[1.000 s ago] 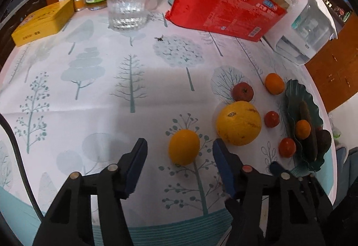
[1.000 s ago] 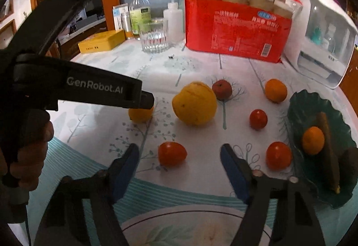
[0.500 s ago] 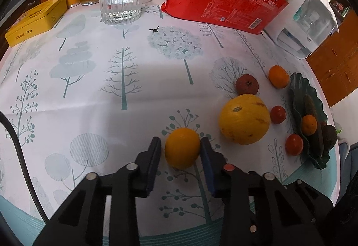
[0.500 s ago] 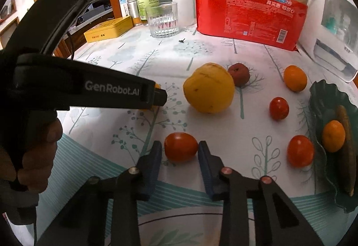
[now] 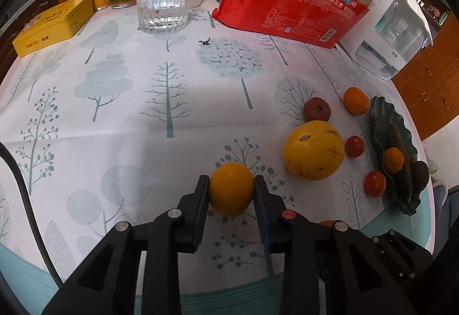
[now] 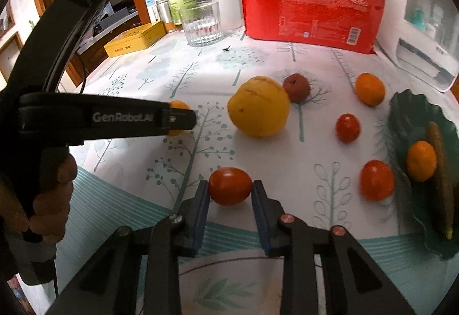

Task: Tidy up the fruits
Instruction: 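Carry the orange and tomato with both grippers over the green plate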

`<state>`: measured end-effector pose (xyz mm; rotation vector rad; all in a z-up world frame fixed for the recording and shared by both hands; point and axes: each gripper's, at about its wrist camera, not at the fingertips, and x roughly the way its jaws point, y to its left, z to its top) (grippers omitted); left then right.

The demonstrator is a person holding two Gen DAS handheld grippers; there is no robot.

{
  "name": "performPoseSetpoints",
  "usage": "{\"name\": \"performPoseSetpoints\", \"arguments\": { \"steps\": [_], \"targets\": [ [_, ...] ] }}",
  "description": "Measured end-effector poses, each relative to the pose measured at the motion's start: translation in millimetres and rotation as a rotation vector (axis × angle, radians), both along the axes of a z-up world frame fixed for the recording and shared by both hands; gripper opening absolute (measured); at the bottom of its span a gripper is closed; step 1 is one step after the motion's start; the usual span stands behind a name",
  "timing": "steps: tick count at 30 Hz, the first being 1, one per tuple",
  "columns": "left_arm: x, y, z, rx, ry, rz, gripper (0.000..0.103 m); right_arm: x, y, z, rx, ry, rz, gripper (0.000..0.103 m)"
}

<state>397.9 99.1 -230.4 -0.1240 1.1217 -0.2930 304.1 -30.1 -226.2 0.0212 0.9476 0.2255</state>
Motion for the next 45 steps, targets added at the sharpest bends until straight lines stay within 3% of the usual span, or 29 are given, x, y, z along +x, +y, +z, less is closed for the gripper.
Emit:
{"name": "performPoseSetpoints", "arguments": {
  "steps": [16,25,37,45],
  "targets": [
    [-61.3,-4.0,70.3,-0.031,-0.074,-0.004,0.029,-63.1,-39.0,55.8,-0.006,-0.053,-0.106,0.03],
    [-97.3,-26.5,106.4,-0.002,-0.127,0.056,0.029,-82.7,-78.0,79.2,0.012,-0.098,-0.094,0.03],
    [-138.8,-93.6,128.3,0.026,-0.15,0.153,0.029,-94.6,-159.6,104.5,0.023,-0.135,-0.043,0.03],
    [-145.5,-153.5,134.9,0.005,-0.177,0.177,0.029,-87.0,-217.9,116.1,-0.008,-0.179,-0.013,0.03]
  ]
}}
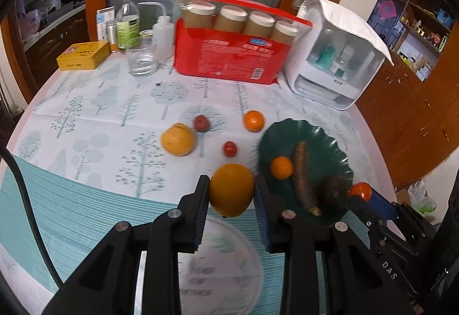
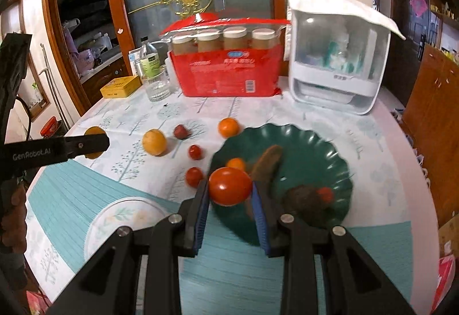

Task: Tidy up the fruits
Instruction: 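Carry the orange and tomato with both grippers over the green plate, then open both grippers to release the orange and tomato onto the plate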

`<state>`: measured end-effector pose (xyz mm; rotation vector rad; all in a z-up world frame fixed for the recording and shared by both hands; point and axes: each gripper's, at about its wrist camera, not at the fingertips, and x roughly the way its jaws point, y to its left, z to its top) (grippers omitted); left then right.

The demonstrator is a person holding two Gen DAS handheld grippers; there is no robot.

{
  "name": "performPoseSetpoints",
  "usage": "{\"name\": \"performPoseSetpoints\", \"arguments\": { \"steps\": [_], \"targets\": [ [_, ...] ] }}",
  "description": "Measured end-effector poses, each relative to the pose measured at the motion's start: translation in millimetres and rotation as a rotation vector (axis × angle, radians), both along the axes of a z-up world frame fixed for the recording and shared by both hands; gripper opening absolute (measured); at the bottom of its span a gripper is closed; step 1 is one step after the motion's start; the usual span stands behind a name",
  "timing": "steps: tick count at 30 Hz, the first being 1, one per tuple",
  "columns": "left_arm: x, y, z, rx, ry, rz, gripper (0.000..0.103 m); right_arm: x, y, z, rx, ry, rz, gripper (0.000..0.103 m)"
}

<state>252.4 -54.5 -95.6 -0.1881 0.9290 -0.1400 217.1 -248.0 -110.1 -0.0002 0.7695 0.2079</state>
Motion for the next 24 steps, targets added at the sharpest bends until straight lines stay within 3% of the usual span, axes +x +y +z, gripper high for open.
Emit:
{"name": "performPoseSetpoints", "arguments": {
  "steps": [11,24],
  "targets": [
    [31.4,-94.7,-5.2,-0.009,-0.005,-0.066,0.029,32.4,-71.9,-4.8,-0.007,-0.007,-0.035,0.03],
    [77.8,-164.3,-47.9,-0.035,0.099,-0.139,0.029,72.9,-116.8,-55.5,0.048,0.098,-0.02,0.03]
  ]
}}
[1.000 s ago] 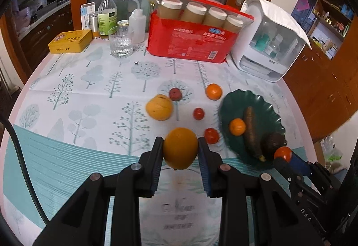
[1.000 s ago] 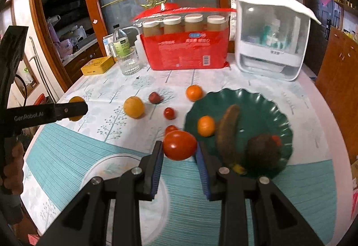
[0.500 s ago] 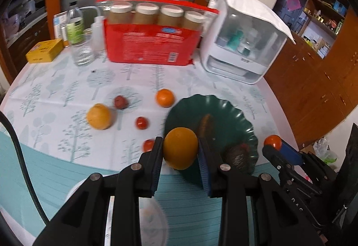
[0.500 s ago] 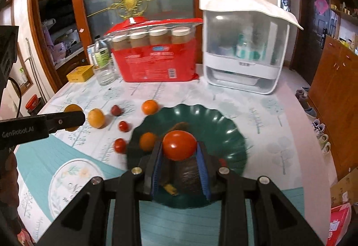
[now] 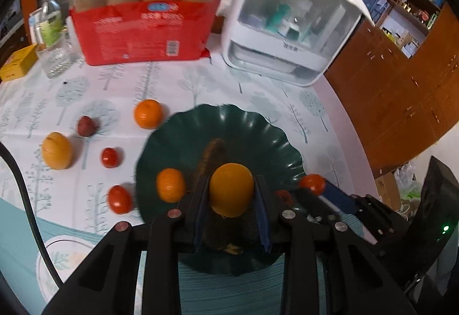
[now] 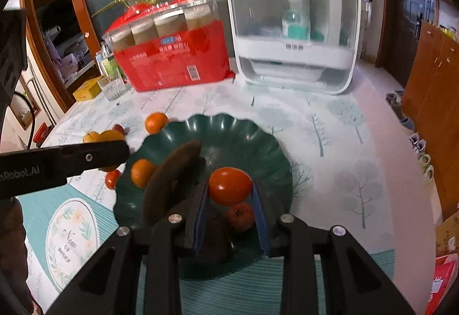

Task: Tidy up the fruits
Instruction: 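Open both grippers to release the orange and tomato onto the plate, then withdraw both open grippers from the plate toward the remaining fruit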

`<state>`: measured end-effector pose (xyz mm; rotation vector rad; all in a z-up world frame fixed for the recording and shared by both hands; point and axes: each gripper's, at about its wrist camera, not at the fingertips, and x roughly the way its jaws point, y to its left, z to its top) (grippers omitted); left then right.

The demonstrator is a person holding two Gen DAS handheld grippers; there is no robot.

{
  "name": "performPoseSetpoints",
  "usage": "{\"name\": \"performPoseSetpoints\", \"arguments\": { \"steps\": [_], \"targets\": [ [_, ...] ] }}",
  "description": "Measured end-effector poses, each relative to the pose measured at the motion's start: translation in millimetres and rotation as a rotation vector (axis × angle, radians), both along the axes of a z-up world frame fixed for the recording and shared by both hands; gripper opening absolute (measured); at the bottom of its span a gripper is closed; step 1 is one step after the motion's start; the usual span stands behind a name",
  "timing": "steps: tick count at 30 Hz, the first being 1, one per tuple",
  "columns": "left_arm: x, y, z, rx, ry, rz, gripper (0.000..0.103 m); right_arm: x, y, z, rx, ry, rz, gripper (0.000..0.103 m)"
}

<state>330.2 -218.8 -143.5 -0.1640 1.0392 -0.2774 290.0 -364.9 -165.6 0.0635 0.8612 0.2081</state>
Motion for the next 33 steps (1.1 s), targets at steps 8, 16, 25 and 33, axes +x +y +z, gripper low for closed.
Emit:
{"name": "performPoseSetpoints", "arguments": {
  "steps": [8,16,25,33],
  "targets": [
    [13.4,-21.2,-25.3,0.007,0.06,-0.051,0.029,12.6,-4.8,-29.7,0.033,0.068,0.007,0.03],
    [14.5,-21.6,-29.5,0.025,0.062,-0.042,0.034,14.8,-9.4,-39.2,0.057,0.09,-0.012,0.031],
    [5.8,-7.6,-19.6,0.043,0.046,0.011,0.056,8.7,-14.5,-33.4,0.064,0.087,-0.036,0.051],
    [-18.1,18.6,-3.6,0.051,0.03,0.063,0.064,-8.6,-7.4,-16.6,0.045,0.061,-0.024,0.057]
  ]
}}
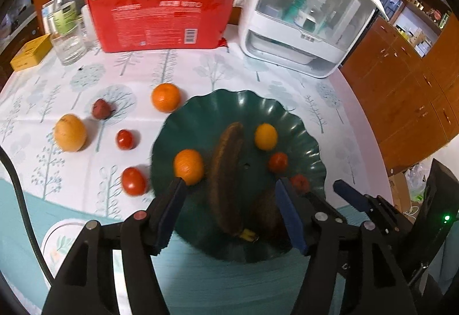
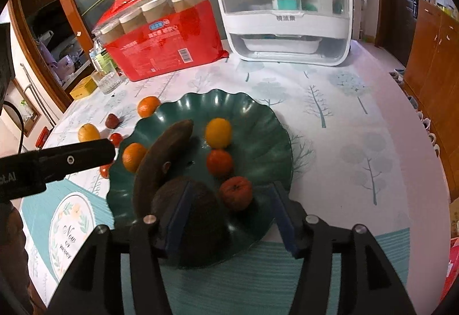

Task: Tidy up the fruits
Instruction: 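Withdraw both open grippers from the plate toward the remaining fruit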

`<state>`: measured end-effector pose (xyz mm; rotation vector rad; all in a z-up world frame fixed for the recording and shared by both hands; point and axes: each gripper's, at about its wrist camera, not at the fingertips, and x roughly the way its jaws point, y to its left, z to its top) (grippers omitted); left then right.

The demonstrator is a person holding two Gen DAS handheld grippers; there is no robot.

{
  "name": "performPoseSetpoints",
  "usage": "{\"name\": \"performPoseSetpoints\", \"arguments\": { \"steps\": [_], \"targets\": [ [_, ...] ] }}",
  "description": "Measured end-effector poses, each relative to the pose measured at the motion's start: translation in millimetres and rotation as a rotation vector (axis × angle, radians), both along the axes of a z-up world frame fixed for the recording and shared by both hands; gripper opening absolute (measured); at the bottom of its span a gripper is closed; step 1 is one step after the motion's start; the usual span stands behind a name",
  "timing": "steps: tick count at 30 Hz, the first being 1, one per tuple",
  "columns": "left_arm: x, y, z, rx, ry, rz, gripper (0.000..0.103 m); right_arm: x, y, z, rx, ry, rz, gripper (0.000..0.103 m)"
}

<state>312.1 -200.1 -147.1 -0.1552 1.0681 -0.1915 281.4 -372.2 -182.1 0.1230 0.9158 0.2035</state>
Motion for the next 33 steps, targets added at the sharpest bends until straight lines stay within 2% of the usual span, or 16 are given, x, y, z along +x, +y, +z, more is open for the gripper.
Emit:
{"name": "performPoseSetpoints", "arguments": {
  "steps": [8,20,25,33],
  "targets": [
    [-38.3,41.6,4.4,-0.001,0.011,0.068,0.066,-29.0,26.5,16.8,-0.02,-0.032,0.05,0.059],
    [-82.9,124.4,14.5,0.017,-0.003,0.164,0.069,-69.9,91.4,19.5,-0.025,-0.016,0.142,0.061],
    [-94.6,153.2,19.4,0.022,-0.003,0.164,0.07,-81.1,119.4,16.5,-0.005,0.016,0.141,0.061],
    [-97.6,197.1,29.4,0.038,-0.003,0.123,0.073,-91.1,155.4,12.7,0.046,0.051,0.078,0.061]
  ]
}}
